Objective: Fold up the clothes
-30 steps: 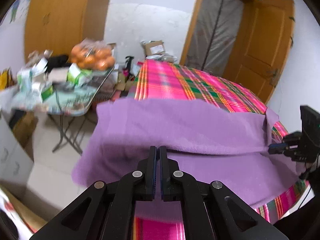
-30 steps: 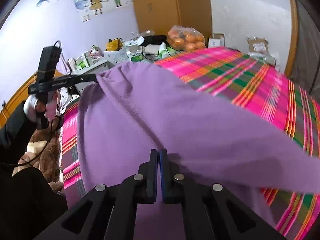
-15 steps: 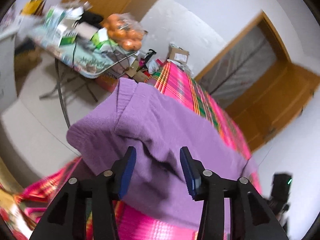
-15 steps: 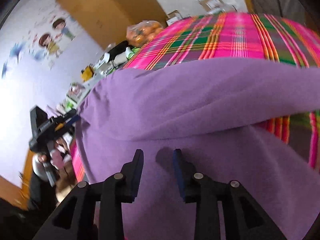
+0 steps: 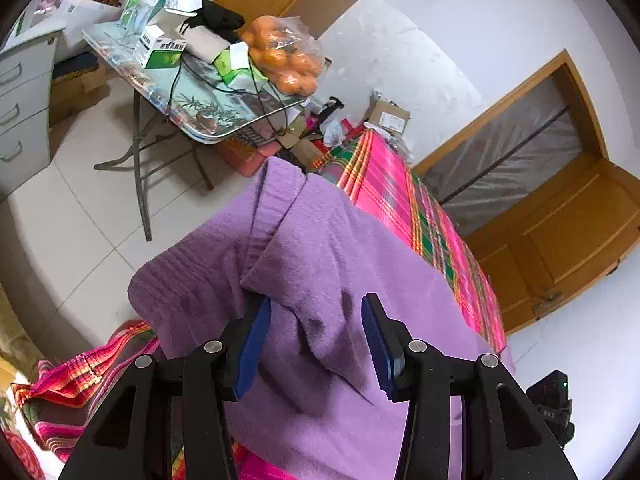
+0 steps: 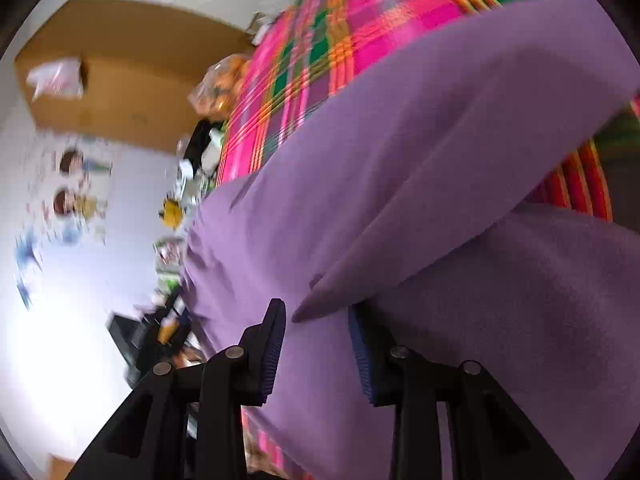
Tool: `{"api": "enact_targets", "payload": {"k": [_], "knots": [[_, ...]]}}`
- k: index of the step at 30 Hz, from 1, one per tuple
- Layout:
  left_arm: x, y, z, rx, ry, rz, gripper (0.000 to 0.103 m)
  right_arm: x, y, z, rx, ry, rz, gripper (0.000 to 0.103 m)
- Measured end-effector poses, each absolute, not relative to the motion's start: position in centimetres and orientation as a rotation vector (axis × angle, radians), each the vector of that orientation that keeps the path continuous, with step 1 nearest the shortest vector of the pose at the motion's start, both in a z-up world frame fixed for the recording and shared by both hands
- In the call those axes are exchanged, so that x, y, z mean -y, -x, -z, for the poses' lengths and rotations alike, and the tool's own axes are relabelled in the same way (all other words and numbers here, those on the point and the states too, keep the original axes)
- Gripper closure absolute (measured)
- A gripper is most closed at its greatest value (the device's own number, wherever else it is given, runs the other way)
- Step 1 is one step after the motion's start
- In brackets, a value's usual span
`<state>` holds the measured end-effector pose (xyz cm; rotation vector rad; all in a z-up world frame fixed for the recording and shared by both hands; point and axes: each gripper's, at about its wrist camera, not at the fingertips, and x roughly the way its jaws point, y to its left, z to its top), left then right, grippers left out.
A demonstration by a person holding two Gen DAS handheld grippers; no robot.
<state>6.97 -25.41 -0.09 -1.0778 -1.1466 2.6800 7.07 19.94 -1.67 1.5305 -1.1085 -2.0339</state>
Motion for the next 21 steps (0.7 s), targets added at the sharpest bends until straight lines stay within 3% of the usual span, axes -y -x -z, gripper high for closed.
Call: {"api": "enact_targets", "payload": {"k": [4,7,12,16,21], "knots": [[25.3,-6.5,0.1,1.132,1.088,-2.692,0.054,-19.4,-6.7,1.6,1.107,-1.561,2.051,0.070],[25.3,-6.2,0.1,1.133,1.100,-2.686,0.054,-18.3,-6.7,0.4,0.905,-1.589,2.101,0.070],[25.5,-5.9,0.3,1.121,1.114,-2.681,0.054,-16.9,-8.3,-4.3,0.301,-1.262,2.279,0.070],[25.5,-5.7,0.5,1.109,1.126,-2.679,0.054,-14.9,-8.7,-4.9,-0.229,-1.093,2.293,0.070],[25.6,-5.7,0.5,1.112,1.123,-2.673,0.054,-13.3,-8.1,-3.6,-0.485,-1.072,2.126,0.070]]}}
